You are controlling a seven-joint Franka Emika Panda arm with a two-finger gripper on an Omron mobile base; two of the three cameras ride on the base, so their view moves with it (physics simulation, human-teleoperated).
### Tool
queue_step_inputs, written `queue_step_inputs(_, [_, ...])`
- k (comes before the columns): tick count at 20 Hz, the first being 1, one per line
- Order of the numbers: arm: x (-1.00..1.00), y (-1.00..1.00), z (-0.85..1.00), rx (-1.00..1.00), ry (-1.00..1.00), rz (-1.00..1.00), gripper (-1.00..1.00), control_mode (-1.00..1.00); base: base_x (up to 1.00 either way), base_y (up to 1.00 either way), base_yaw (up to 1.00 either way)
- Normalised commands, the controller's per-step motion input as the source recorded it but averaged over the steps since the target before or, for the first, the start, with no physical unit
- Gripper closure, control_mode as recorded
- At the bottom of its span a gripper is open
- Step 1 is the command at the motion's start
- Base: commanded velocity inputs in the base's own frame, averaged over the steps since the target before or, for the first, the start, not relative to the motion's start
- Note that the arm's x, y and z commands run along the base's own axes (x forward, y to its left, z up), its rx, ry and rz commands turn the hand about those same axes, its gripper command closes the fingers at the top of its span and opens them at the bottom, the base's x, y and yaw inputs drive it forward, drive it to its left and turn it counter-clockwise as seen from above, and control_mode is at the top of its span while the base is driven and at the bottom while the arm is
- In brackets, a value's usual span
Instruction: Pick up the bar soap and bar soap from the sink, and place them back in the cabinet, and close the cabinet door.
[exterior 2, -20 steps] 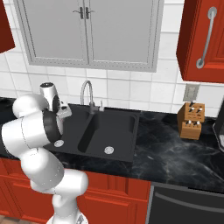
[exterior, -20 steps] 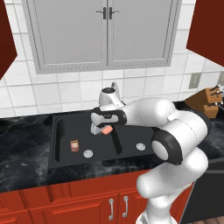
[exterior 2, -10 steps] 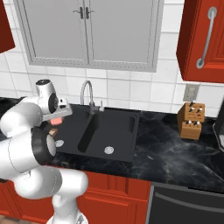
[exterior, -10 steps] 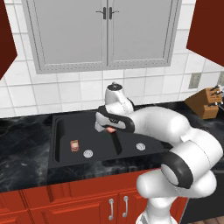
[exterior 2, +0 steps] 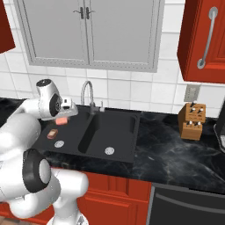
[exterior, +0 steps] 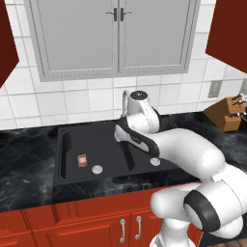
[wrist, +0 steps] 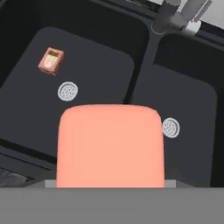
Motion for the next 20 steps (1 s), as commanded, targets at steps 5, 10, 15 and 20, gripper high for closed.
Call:
queue_step_inputs(5, [-0.23,-0.53,0.40,0.04,-0.04,-0.06,1.00,-1.00,0.00,0.00,0.00])
queue_step_inputs(10, [-0.22,-0.47,0.37,0.03,-0.04,-0.05,1.00,-1.00,0.00,0.00,0.00])
queue_step_inputs(15, [-0.20,-0.39,0.34,0.02,-0.03,-0.06,1.00,-1.00,0.00,0.00,0.00])
queue_step_inputs(20, [-0.20,-0.33,0.40,0.03,-0.01,-0.08,1.00,-1.00,0.00,0.00,0.00])
